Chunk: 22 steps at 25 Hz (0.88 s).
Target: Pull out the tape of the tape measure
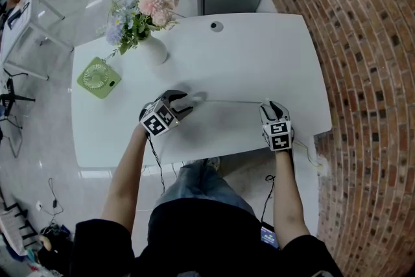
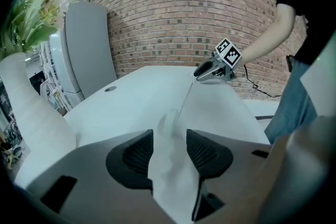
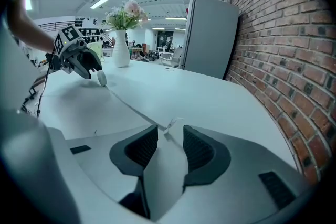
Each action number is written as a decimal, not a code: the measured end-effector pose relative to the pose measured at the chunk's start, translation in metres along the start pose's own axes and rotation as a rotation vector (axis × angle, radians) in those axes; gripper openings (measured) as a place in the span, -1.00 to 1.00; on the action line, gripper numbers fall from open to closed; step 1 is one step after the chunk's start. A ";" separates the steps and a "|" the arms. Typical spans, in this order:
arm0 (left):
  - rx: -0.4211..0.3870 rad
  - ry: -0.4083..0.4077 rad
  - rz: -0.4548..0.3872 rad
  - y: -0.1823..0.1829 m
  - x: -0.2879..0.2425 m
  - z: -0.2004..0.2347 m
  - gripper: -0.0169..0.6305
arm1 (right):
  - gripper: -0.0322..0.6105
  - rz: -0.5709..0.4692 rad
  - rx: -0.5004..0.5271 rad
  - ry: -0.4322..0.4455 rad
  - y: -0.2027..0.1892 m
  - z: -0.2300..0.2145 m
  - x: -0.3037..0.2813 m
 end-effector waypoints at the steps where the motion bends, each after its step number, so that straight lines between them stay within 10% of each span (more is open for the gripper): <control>1: 0.003 0.003 -0.002 0.000 0.001 0.000 -0.32 | -0.48 -0.001 -0.002 0.000 0.000 0.000 0.001; 12: 0.102 0.136 -0.157 0.027 0.039 0.004 -0.36 | -0.48 -0.153 -0.144 -0.047 0.017 -0.006 0.035; 22: 0.276 0.503 -0.447 0.097 0.089 0.024 -0.81 | -0.76 -0.467 -0.248 -0.076 0.088 0.002 0.090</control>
Point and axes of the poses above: the fingertips, and each gripper's own axes: x backward along the fingers, z to its left, y out of its top, the point moved 9 cm from there along x, backward along the fingers, and after that the axes turned 7 degrees about -x, right-handed, at the moved point
